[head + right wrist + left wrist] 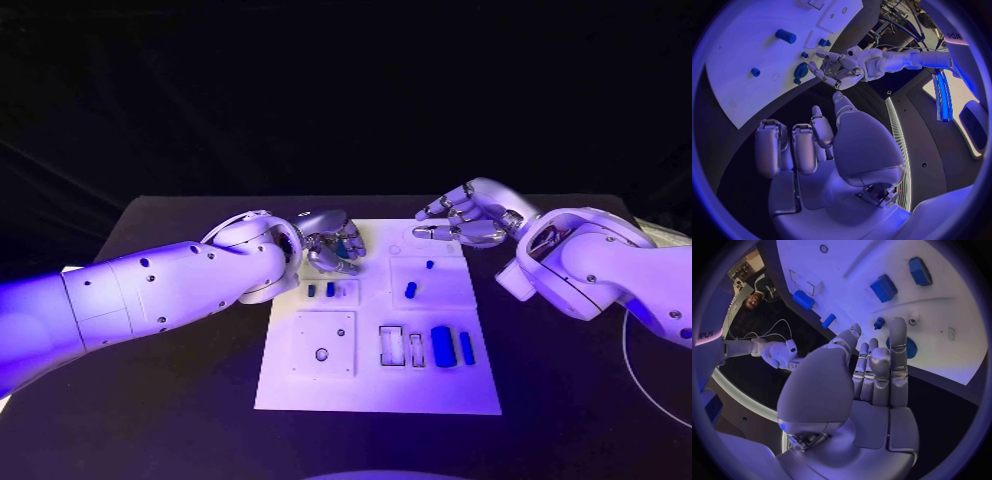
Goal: Assemble the parts on the task board
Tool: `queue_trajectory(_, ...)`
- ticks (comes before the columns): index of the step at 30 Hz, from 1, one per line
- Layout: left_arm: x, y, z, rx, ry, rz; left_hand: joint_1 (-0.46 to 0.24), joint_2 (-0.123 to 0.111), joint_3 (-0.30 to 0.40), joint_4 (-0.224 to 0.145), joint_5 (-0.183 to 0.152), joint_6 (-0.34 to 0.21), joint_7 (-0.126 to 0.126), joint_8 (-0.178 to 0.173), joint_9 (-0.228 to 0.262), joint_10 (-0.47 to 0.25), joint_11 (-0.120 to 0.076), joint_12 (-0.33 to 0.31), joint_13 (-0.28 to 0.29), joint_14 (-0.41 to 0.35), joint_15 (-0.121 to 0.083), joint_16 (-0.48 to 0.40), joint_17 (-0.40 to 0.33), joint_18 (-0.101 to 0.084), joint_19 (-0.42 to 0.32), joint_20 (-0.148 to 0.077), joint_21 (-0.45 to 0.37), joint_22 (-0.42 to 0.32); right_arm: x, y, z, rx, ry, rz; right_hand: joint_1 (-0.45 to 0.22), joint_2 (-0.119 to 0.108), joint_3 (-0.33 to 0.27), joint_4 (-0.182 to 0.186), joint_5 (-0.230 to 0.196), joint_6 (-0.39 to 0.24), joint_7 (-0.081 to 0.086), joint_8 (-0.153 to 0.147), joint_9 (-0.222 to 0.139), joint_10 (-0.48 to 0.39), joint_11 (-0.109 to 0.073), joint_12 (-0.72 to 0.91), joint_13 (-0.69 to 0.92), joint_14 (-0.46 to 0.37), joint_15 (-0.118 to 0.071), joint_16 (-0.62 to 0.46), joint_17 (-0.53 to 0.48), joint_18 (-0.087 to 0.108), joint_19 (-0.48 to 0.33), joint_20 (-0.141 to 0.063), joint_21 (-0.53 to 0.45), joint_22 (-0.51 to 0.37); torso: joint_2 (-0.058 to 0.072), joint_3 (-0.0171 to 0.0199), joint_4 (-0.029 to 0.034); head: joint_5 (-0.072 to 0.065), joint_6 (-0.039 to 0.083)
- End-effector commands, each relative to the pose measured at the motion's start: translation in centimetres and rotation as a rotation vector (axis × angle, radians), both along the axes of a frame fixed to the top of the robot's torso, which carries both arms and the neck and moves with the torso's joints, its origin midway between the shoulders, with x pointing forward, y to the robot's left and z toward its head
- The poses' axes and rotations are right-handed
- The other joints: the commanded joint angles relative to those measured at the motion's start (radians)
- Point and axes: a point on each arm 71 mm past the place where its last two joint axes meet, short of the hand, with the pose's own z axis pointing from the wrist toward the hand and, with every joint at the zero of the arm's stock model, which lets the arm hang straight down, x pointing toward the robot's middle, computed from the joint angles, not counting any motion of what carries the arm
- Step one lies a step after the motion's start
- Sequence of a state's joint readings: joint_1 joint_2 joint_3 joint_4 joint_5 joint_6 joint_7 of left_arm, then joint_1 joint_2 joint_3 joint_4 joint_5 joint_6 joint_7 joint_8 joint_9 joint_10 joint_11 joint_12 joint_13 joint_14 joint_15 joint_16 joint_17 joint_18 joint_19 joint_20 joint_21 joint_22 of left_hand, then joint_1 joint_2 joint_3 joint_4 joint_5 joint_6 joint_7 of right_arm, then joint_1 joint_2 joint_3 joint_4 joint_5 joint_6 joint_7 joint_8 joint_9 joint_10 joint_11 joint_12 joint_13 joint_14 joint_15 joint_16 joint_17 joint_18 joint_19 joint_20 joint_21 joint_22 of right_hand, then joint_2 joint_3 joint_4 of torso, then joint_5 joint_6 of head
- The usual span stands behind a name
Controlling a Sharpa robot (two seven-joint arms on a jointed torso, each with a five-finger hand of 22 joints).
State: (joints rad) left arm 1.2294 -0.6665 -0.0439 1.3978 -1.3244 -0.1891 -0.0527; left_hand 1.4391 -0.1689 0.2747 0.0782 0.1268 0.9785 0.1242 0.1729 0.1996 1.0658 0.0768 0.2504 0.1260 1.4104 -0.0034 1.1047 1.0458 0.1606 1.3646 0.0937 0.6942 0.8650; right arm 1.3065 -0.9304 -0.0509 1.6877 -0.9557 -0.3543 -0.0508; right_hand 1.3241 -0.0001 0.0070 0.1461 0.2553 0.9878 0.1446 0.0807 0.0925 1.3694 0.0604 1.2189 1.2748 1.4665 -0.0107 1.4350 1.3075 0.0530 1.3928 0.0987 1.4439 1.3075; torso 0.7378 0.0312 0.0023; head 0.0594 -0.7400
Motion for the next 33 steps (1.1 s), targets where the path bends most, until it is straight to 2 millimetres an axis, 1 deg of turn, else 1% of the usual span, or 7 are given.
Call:
queue_trajectory(1, 0.0, -0.6, -0.4, 0.09, -0.055, -0.046, -0.004, 0.002, -0.001, 0.003, -0.002, 0.027, -0.002, -0.013, -0.016, 0.02, -0.003, -0.01, -0.015, 0.045, -0.003, 0.12, 0.103, -0.038, 0.058, -0.005, 0.192, 0.154, -0.1, 0.2, 0.0, -0.002, 0.001, 0.018, 0.008, -0.001, -0.006, -0.003, 0.006, 0.007, 0.0, 0.002, 0.0, -0.003, -0.003, -0.002, -0.001, 0.053, -0.004, -0.004, 0.012, 0.007, -0.005, -0.002, -0.006, 0.018, 0.001, -0.0003, -0.0003, -0.001, -0.002)
queue_trajectory(3, 0.1, -0.8, -0.6, 0.107, -0.051, -0.045, -0.008, 0.0, -0.002, 0.006, -0.004, 0.038, 0.0, -0.019, -0.024, 0.027, -0.003, -0.017, -0.022, 0.062, -0.005, 0.171, 0.15, -0.051, 0.077, -0.006, 0.274, 0.223, -0.1, 0.2, 0.0, -0.002, 0.001, 0.018, 0.008, -0.001, -0.006, -0.003, 0.006, 0.007, 0.0, 0.002, 0.0, -0.003, -0.003, -0.002, -0.001, 0.053, -0.004, -0.004, 0.012, 0.007, -0.005, -0.002, -0.006, 0.018, 0.0, 0.0, 0.0002, -0.001, -0.003)
queue_trajectory(5, 0.2, -1.0, -0.8, 0.118, -0.051, -0.043, -0.009, 0.001, 0.0, 0.008, -0.003, 0.048, -0.001, -0.027, -0.032, 0.033, -0.003, -0.026, -0.029, 0.073, -0.006, 0.204, 0.18, -0.059, 0.089, -0.007, 0.329, 0.27, -0.1, 0.2, 0.0, -0.002, 0.001, 0.018, 0.008, -0.001, -0.006, -0.003, 0.006, 0.007, 0.0, 0.002, 0.0, -0.003, -0.003, -0.002, -0.001, 0.053, -0.004, -0.004, 0.012, 0.007, -0.005, -0.002, -0.006, 0.018, 0.0, -0.0003, 0.0006, -0.001, -0.004)
queue_trajectory(8, 0.4, -1.3, -1.0, 0.13, -0.058, -0.038, -0.006, 0.003, 0.007, 0.008, -0.003, 0.058, -0.001, -0.035, -0.041, 0.038, -0.003, -0.037, -0.038, 0.082, -0.008, 0.225, 0.192, -0.07, 0.103, -0.007, 0.397, 0.326, -0.1, 0.3, 0.0, -0.002, 0.001, 0.02, 0.008, -0.001, -0.006, -0.003, 0.006, 0.007, 0.0, 0.002, 0.0, -0.003, -0.003, -0.002, -0.001, 0.053, -0.004, -0.004, 0.012, 0.007, -0.005, -0.002, -0.006, 0.018, 0.001, -0.0005, 0.0004, -0.002, -0.003)
queue_trajectory(11, 0.5, -1.5, -1.0, 0.139, -0.065, -0.031, 0.001, 0.009, 0.018, 0.006, -0.002, 0.065, 0.0, -0.039, -0.046, 0.046, -0.005, -0.043, -0.042, 0.089, -0.01, 0.233, 0.194, -0.076, 0.114, -0.009, 0.442, 0.362, -0.1, 0.3, -0.1, -0.002, 0.001, 0.021, 0.008, -0.001, -0.006, -0.003, 0.006, 0.007, 0.0, 0.002, 0.0, -0.003, -0.003, -0.002, -0.001, 0.053, -0.004, -0.004, 0.012, 0.007, -0.005, -0.002, -0.006, 0.018, 0.0, -0.0006, 0.0, -0.002, -0.004)
queue_trajectory(18, 0.7, -1.7, -1.3, 0.167, -0.059, -0.017, 0.016, 0.016, 0.052, -0.002, 0.0, 0.077, 0.0, -0.047, -0.055, 0.055, -0.006, -0.058, -0.052, 0.095, -0.011, 0.24, 0.192, -0.081, 0.121, -0.011, 0.475, 0.391, -0.1, 0.3, -0.1, -0.002, 0.002, 0.022, 0.011, 0.0, -0.005, -0.003, 0.006, 0.007, 0.0, 0.002, 0.0, -0.002, -0.003, -0.001, 0.0, 0.054, -0.004, -0.004, 0.013, 0.007, -0.004, -0.002, -0.006, 0.019, -0.001, 0.0003, 0.0005, -0.003, -0.007)
queue_trajectory(33, 0.8, -1.6, -1.7, 0.225, -0.018, 0.007, 0.008, 0.003, 0.081, -0.006, -0.002, 0.082, 0.0, -0.06, -0.066, 0.048, -0.001, -0.08, -0.059, 0.093, -0.008, 0.232, 0.17, -0.082, 0.119, -0.01, 0.486, 0.404, -0.1, 0.4, -0.1, -0.003, 0.004, 0.023, 0.011, 0.0, -0.005, -0.003, 0.006, 0.007, 0.0, 0.002, 0.0, -0.002, -0.003, -0.001, 0.0, 0.054, -0.004, -0.004, 0.013, 0.007, -0.004, -0.002, -0.006, 0.019, -0.001, -0.0003, 0.0008, -0.003, -0.01)
